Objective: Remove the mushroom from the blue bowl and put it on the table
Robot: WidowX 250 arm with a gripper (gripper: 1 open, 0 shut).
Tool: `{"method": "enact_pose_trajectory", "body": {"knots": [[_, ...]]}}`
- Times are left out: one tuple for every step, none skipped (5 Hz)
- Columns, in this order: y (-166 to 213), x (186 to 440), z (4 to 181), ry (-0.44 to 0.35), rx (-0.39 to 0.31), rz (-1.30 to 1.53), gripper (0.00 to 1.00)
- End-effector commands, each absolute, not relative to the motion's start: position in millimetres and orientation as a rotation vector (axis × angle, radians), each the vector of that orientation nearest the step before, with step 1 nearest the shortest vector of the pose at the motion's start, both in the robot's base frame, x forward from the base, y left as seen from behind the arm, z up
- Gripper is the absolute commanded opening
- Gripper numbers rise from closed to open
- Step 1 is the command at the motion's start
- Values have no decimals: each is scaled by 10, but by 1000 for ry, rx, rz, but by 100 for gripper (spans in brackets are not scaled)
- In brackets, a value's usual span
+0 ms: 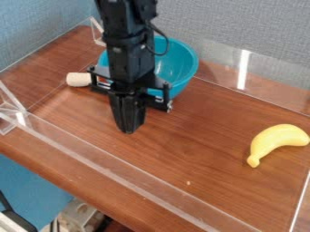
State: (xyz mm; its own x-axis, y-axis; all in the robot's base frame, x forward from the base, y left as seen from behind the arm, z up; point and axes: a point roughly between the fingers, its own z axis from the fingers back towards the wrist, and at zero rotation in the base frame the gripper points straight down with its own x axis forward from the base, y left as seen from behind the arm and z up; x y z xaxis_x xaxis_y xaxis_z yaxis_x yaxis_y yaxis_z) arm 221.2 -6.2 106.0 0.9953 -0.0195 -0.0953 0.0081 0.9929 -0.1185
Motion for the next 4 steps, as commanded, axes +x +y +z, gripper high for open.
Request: {"method": "enact_pose_trajectory", "body": {"knots": [[-60, 2313, 1316, 31, -118, -45, 0], [-90, 2352, 1393, 37, -120, -94, 0], [-120, 2397, 1336, 36, -124, -60, 0], [-149, 2435, 1282, 35, -129, -25, 0]]}}
